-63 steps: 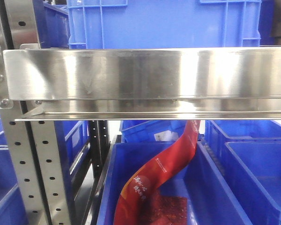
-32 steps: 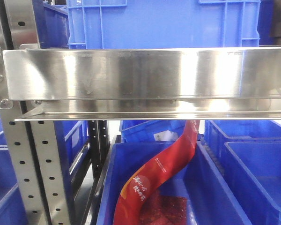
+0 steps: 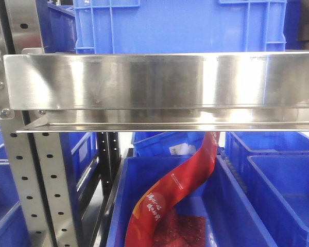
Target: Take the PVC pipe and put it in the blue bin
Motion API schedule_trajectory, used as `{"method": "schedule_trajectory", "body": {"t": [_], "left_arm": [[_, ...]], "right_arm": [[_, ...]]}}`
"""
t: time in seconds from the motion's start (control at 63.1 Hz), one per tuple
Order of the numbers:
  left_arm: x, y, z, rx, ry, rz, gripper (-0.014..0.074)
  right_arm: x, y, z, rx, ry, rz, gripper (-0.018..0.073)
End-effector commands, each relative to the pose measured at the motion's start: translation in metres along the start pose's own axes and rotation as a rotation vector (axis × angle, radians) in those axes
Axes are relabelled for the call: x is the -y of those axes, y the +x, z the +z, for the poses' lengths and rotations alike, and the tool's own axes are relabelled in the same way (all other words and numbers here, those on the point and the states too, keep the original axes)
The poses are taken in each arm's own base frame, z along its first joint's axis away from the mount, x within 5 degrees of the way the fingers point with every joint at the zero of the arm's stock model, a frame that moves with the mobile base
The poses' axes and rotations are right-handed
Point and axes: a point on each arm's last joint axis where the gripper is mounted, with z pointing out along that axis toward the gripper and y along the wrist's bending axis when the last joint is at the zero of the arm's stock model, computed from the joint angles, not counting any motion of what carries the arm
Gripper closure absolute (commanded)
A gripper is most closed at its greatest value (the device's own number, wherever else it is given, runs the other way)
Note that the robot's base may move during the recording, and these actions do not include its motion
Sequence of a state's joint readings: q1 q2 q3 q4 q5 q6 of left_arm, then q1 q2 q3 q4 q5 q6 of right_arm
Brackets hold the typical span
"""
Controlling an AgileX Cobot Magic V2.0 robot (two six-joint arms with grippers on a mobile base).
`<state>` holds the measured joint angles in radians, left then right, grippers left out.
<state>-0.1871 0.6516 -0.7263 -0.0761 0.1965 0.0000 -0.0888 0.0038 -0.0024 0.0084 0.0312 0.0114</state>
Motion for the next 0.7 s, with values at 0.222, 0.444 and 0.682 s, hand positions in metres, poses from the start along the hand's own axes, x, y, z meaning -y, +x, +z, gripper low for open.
{"method": "schedule_trajectory", "body": {"t": [0.222, 0.444, 0.682], "left_arm": [[-0.001, -0.002, -0.001, 0.028, -0.003, -0.018, 0.0707], [-0.001, -0.002, -0.001, 0.029, -0.003, -0.018, 0.0707], [-0.006, 0.028, -0.005, 0.033, -0.033, 0.047, 0.0707]], "right_arm": [[0.000, -0.001, 0.000, 0.017, 0.006, -0.012, 0.0727], [0.000, -0.001, 0.000, 0.017, 0.006, -0.012, 0.0727], [0.000, -0.001, 0.000, 0.017, 0.006, -0.012, 0.0727]]}}
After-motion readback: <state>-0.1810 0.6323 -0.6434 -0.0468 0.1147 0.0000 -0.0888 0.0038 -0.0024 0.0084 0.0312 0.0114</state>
